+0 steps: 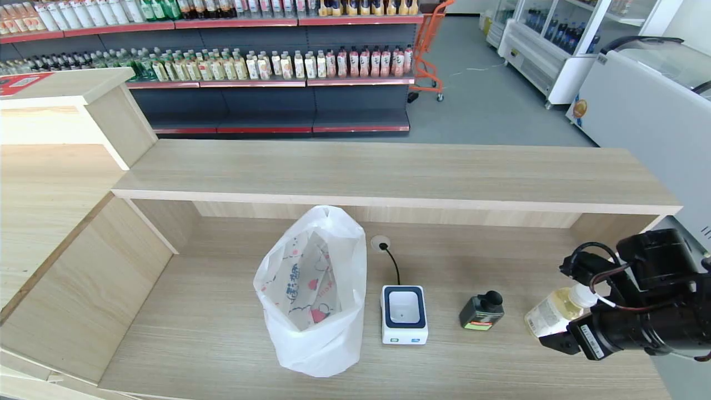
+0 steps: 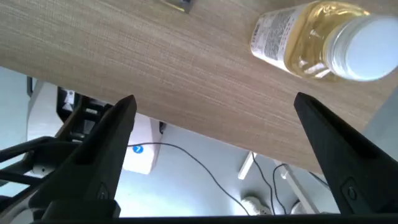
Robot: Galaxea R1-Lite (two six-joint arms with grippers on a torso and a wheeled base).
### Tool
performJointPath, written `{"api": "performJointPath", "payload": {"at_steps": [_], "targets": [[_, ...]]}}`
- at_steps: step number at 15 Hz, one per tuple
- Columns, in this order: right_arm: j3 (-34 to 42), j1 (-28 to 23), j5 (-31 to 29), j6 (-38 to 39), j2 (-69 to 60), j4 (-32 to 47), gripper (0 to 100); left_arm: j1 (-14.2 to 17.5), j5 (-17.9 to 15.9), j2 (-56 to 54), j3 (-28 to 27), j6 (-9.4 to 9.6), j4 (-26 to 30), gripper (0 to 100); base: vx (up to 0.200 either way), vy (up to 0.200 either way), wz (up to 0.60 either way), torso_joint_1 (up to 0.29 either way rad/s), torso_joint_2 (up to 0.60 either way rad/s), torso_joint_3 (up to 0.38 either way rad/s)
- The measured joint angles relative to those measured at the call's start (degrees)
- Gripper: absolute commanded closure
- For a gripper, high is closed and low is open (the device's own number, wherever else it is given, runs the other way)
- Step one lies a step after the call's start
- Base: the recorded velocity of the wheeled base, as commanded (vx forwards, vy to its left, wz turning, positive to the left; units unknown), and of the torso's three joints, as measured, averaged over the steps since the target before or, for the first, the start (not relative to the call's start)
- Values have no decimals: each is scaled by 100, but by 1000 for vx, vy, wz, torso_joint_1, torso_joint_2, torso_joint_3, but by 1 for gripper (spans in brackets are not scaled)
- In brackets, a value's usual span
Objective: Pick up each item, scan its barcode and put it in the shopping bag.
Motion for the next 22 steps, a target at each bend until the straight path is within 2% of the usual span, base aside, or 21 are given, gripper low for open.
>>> {"api": "performJointPath", "payload": {"at_steps": [3,7,12,18,20,21,22], "targets": [[30,26,90,-464,610,-1207,0,0,-2,0,0,-2,0,0,0,0,0,0,0,0],[52,37,777,-873,1579,-2554,0,0,0,0,0,0,0,0,0,0,0,0,0,0],[-384,41,1159,-1645,2420,-2655,0,0,0,0,0,0,0,0,0,0,0,0,0,0],[-1108,455,1390,-1743,3167,-2666,0,0,0,0,0,-2,0,0,0,0,0,0,0,0],[-1196,606,1390,-1741,3362,-2899,0,0,0,0,0,0,0,0,0,0,0,0,0,0],[-1178,658,1385,-1737,3457,-3148,100,0,0,0,0,0,0,0,0,0,0,0,0,0],[-1112,689,1374,-1730,3545,-3316,100,0,0,0,0,-2,0,0,0,0,0,0,0,0]]}}
